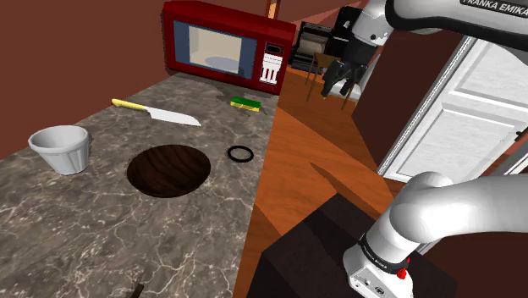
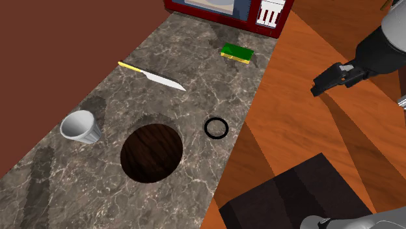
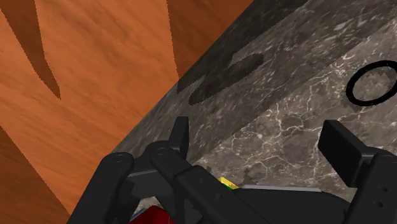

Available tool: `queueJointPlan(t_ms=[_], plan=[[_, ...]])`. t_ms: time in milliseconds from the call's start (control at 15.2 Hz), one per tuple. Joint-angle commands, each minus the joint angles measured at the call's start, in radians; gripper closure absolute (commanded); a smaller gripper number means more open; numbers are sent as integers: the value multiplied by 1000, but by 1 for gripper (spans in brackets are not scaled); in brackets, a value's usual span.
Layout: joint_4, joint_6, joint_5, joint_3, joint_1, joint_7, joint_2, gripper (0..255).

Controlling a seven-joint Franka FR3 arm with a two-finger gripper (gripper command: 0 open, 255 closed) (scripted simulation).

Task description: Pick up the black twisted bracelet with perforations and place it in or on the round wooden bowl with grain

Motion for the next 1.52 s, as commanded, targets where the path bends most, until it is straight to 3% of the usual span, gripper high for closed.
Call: queueJointPlan(t_ms=[0, 726, 1452], plan=[[0, 0, 0, 0, 0, 0, 0, 0], [114, 42, 105, 164, 44, 236, 342, 0], [346, 54, 159, 278, 96, 455, 750, 0]])
